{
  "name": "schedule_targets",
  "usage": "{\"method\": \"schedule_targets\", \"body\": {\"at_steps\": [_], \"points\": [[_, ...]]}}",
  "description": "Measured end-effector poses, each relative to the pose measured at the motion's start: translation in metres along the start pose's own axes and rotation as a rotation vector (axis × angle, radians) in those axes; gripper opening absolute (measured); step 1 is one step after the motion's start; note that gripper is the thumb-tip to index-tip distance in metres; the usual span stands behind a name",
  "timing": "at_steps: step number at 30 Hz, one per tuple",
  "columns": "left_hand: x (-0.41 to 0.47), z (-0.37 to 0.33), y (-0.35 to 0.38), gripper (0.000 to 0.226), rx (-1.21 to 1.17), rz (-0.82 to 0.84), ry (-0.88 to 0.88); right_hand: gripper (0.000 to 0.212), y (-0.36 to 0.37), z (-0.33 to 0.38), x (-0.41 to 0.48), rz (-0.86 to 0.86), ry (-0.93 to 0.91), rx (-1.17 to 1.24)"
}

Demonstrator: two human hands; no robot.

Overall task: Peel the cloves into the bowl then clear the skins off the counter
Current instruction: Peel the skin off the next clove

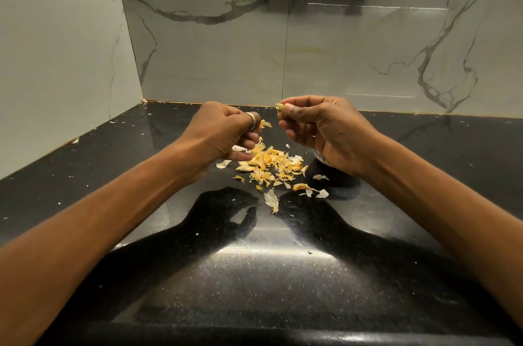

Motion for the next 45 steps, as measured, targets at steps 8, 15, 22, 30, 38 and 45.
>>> {"method": "schedule_targets", "body": {"at_steps": [8, 15, 22, 30, 38, 45], "points": [[0.001, -0.001, -0.001, 0.014, 0.124, -0.059, 0.128, 0.014, 0.001, -0.001, 0.001, 0.028, 0.015, -0.016], [-0.002, -0.009, -0.003, 0.015, 0.187, -0.083, 0.327, 0.016, 0.001, -0.004, 0.003, 0.068, -0.013, -0.100], [-0.003, -0.010, 0.002, 0.022, 0.271, -0.076, 0.418, 0.017, 0.003, -0.007, 0.005, 0.086, -0.123, -0.305], [-0.001, -0.008, 0.002, 0.018, 0.321, -0.101, 0.435, 0.019, 0.007, -0.008, 0.002, 0.094, -0.180, -0.414], [-0.002, -0.009, 0.002, 0.020, 0.345, -0.101, 0.439, 0.019, 0.008, -0.008, 0.001, 0.098, -0.193, -0.437], [-0.002, -0.009, 0.002, 0.022, 0.384, -0.109, 0.437, 0.021, 0.011, -0.007, -0.001, 0.128, -0.195, -0.472]]}}
Point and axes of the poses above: each hand's wrist, its own x-axis towards the middle knuckle, its own y-axis out of the palm, z = x × y, the point moved 4 cm from there along x, towards the middle knuckle, and after that the axes turned 2 degrees about y, right-handed, at the moved point
